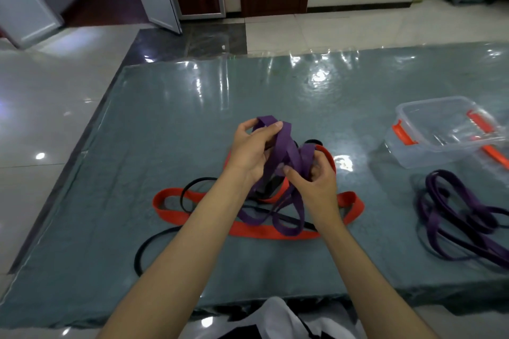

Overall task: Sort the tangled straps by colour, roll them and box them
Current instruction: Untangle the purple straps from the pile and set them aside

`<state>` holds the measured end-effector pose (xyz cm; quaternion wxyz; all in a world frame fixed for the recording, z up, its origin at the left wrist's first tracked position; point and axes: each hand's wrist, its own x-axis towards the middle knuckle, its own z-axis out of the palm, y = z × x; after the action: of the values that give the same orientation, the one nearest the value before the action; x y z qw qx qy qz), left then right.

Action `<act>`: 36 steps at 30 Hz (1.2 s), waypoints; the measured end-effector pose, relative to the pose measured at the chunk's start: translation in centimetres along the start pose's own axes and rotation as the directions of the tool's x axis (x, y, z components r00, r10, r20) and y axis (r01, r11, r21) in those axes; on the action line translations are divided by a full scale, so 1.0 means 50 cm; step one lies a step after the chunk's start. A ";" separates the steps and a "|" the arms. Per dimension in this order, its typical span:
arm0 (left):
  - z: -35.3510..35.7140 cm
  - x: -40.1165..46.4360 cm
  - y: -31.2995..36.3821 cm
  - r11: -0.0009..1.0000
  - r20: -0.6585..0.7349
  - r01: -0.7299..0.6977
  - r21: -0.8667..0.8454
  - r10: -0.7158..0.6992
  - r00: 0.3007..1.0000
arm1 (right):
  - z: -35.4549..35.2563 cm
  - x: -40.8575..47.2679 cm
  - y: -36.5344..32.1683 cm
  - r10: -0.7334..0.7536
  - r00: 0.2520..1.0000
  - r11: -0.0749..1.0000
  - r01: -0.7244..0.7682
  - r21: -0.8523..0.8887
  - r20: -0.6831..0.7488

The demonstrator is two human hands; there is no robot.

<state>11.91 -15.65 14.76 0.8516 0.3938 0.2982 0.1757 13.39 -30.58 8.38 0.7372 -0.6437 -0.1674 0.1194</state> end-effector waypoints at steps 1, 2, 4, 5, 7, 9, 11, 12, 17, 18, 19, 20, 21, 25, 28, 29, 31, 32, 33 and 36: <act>0.010 0.002 -0.004 1.000 0.005 0.011 -0.018 -0.011 1.000 | -0.010 0.003 -0.003 -0.009 1.000 1.000 0.009 0.007 -0.021; 0.021 0.005 -0.011 0.999 0.010 0.022 -0.036 -0.021 1.000 | -0.020 0.005 -0.007 -0.015 0.999 1.000 0.015 0.008 -0.032; 0.046 0.011 -0.027 0.997 0.023 0.050 -0.058 -0.048 0.999 | -0.039 0.011 -0.014 -0.011 1.000 1.000 0.011 0.023 -0.008; 0.060 0.012 -0.036 0.996 0.033 0.071 -0.055 -0.069 0.997 | -0.046 0.014 -0.017 0.004 1.000 0.999 -0.004 0.044 0.009; 0.089 0.015 -0.059 0.994 0.064 0.109 -0.031 -0.107 0.992 | -0.057 0.020 -0.018 0.035 0.999 0.998 -0.035 0.058 -0.010; 0.117 0.019 -0.084 0.991 0.086 0.134 -0.018 -0.132 0.988 | -0.072 0.024 -0.018 0.053 0.994 0.998 -0.048 0.049 -0.098; 0.143 0.026 -0.109 0.989 0.079 0.144 -0.018 -0.142 0.987 | -0.100 0.028 -0.018 0.063 0.981 0.997 -0.055 0.045 -0.183; 0.155 0.030 -0.119 0.990 0.085 0.139 -0.007 -0.137 0.987 | -0.119 0.030 -0.019 0.075 0.974 0.996 -0.065 0.053 -0.214; 0.212 0.045 -0.164 0.977 0.134 0.096 0.188 -0.123 0.983 | -0.246 0.048 -0.033 0.107 0.945 0.994 -0.097 0.049 -0.308; 0.224 0.048 -0.171 0.962 0.153 0.089 0.260 -0.132 0.979 | -0.278 0.052 -0.038 0.110 0.940 0.994 -0.101 0.047 -0.322; 0.235 0.050 -0.176 0.942 0.169 0.094 0.321 -0.155 0.973 | -0.312 0.056 -0.045 0.113 0.938 0.994 -0.104 0.046 -0.326; 0.246 0.053 -0.184 0.918 0.181 0.095 0.385 -0.176 0.968 | -0.348 0.059 -0.053 0.116 0.941 0.993 -0.108 0.043 -0.318; 0.259 0.057 -0.196 0.893 0.196 0.075 0.443 -0.178 0.964 | -0.385 0.063 -0.061 0.119 0.947 0.993 -0.114 0.035 -0.300; 0.321 0.061 -0.288 0.645 0.401 -0.332 0.688 0.043 0.915 | -0.531 0.078 -0.090 0.172 0.963 0.985 -0.165 0.052 -0.209; 0.383 0.053 -0.369 0.531 0.626 -0.541 0.652 0.025 0.780 | -0.629 0.094 -0.102 0.253 0.957 0.967 -0.245 0.077 -0.142; 0.405 0.053 -0.395 0.528 0.676 -0.563 0.635 -0.028 0.736 | -0.660 0.100 -0.104 0.286 0.952 0.956 -0.276 0.104 -0.106; 0.445 0.059 -0.441 0.577 0.715 -0.517 0.632 -0.178 0.676 | -0.722 0.112 -0.105 0.363 0.932 0.925 -0.355 0.137 -0.029; 0.462 0.063 -0.461 0.627 0.711 -0.448 0.638 -0.257 0.654 | -0.752 0.119 -0.103 0.401 0.916 0.908 -0.399 0.130 0.009; 0.476 0.069 -0.482 0.667 0.704 -0.378 0.642 -0.318 0.635 | -0.781 0.127 -0.099 0.437 0.898 0.890 -0.441 0.117 0.053; 0.501 0.086 -0.542 0.692 0.664 -0.279 0.666 -0.378 0.646 | -0.858 0.152 -0.074 0.520 0.841 0.835 -0.537 0.117 0.149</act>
<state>33.12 -44.58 4.99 0.6732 0.7203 -0.0328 -0.1637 37.36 -67.12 7.79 0.7123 -0.5984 -0.0137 0.3666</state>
